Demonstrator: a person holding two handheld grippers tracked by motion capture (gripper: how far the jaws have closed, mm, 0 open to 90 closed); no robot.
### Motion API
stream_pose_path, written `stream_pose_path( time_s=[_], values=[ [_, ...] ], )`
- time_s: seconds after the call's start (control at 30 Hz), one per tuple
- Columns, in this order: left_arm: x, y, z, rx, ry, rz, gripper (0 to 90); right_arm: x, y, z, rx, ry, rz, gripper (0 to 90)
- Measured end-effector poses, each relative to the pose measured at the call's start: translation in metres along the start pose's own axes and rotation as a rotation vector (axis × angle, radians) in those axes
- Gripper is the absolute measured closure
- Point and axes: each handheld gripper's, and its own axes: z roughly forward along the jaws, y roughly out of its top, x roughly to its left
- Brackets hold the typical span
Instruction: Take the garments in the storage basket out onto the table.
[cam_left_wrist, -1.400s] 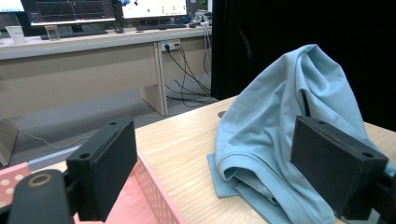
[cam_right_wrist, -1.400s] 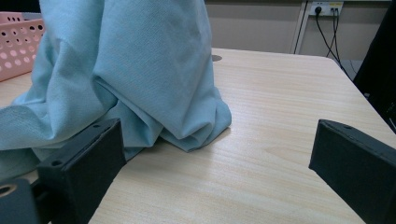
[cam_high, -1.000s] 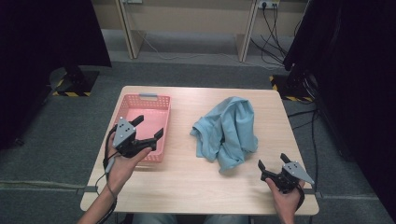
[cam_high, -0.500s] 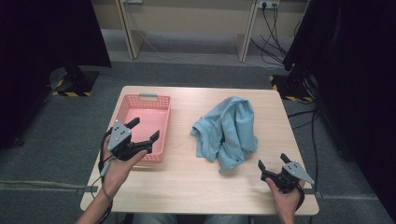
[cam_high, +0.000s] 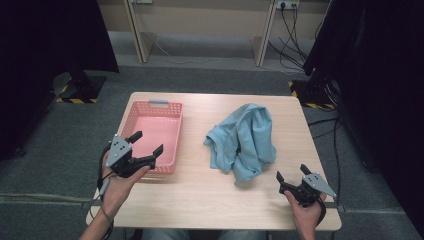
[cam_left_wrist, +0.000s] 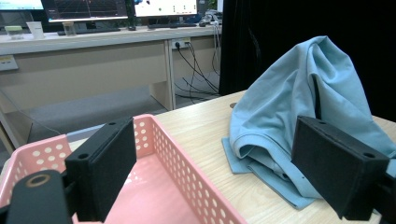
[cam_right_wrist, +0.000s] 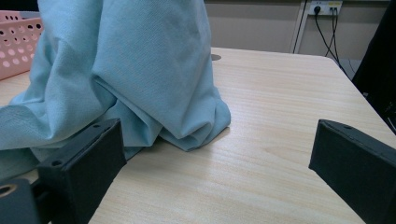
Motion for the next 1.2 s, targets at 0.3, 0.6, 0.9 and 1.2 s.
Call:
stream_pose_path(
  time_s=[0.3, 0.6, 0.9, 1.2],
  values=[
    [0.007, -0.009, -0.011, 0.010, 0.013, -0.003, 13.5, 0.000, 0.000, 0.000, -0.001, 0.000, 0.000, 3.2],
    [0.013, -0.020, -0.022, 0.017, 0.018, -0.019, 13.4, 0.000, 0.000, 0.000, 0.001, -0.001, 0.000, 3.2],
    [0.017, -0.030, -0.029, 0.017, 0.011, -0.028, 12.9, 0.000, 0.000, 0.000, 0.001, -0.002, 0.002, 3.2],
    [0.018, -0.038, -0.035, 0.016, 0.013, -0.031, 12.7, 0.000, 0.000, 0.000, 0.001, -0.002, 0.001, 3.2]
  ],
)
